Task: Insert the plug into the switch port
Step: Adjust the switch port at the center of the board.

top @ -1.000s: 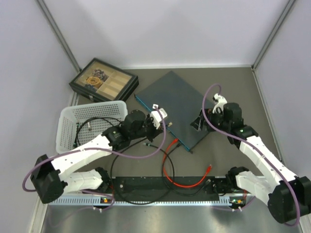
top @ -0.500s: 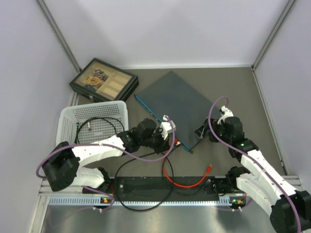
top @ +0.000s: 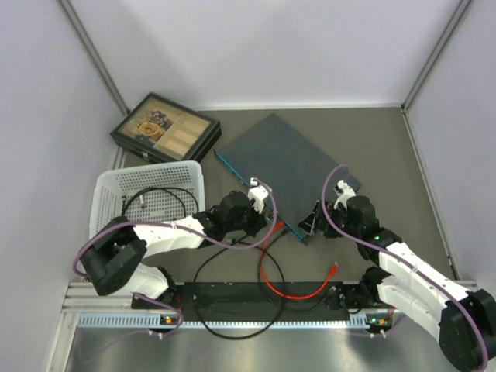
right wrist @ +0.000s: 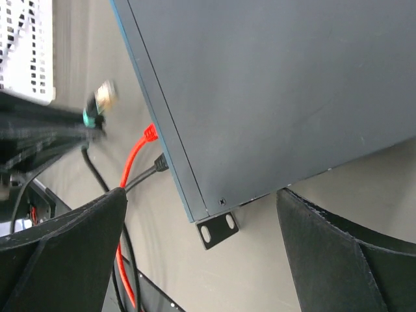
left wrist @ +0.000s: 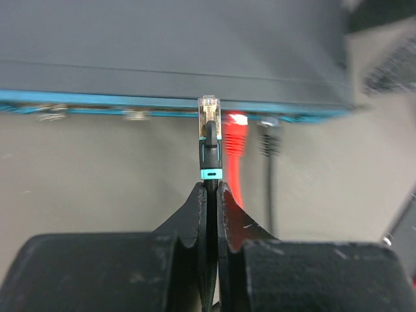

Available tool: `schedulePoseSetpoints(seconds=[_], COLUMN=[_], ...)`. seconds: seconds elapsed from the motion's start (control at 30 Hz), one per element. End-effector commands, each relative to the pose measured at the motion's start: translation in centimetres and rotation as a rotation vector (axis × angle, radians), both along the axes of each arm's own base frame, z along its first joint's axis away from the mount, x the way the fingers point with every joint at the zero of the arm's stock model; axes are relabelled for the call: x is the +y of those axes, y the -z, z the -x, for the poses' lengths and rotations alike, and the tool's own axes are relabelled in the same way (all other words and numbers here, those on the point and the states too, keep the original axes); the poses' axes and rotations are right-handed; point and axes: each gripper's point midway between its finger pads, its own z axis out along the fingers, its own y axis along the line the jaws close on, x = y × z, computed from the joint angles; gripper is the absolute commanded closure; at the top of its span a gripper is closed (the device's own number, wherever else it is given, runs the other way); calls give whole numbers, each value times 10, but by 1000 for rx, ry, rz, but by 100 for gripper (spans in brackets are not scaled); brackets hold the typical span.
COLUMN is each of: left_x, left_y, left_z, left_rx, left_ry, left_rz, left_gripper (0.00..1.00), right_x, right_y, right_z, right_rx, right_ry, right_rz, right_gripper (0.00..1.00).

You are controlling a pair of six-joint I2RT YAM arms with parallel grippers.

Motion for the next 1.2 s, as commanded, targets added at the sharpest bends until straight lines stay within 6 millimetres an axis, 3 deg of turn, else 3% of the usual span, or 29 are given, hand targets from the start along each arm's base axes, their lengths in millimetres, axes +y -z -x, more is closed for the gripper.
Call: schedulePoseSetpoints(seconds=[0.0,0.4,0.77,1.07,1.17], left_x=[13,31,23,21,22], left_y=[-15,-22,10,6,-5], left_z=[-42,-102,-123,-158,-175], left_rx=[-65,-169,-96,-117,-152], left_ry=[-161,-358,-348,-344,-347], left_rz=[126,245,241,267,306], left_gripper=[100,100,100,100,100], right_x=[11,21,30,51,63], right_y=[-10,-5,-13,-21,-29], right_z=[-6,-2,-3,-10,-17], right_rx=[-65,-48,-55,-66,-84], right_ry=[-18,-58,-84,-128,-149], right_rz=[-66,-107,-150,-204,-232], right_gripper=[4,4,4,4,4])
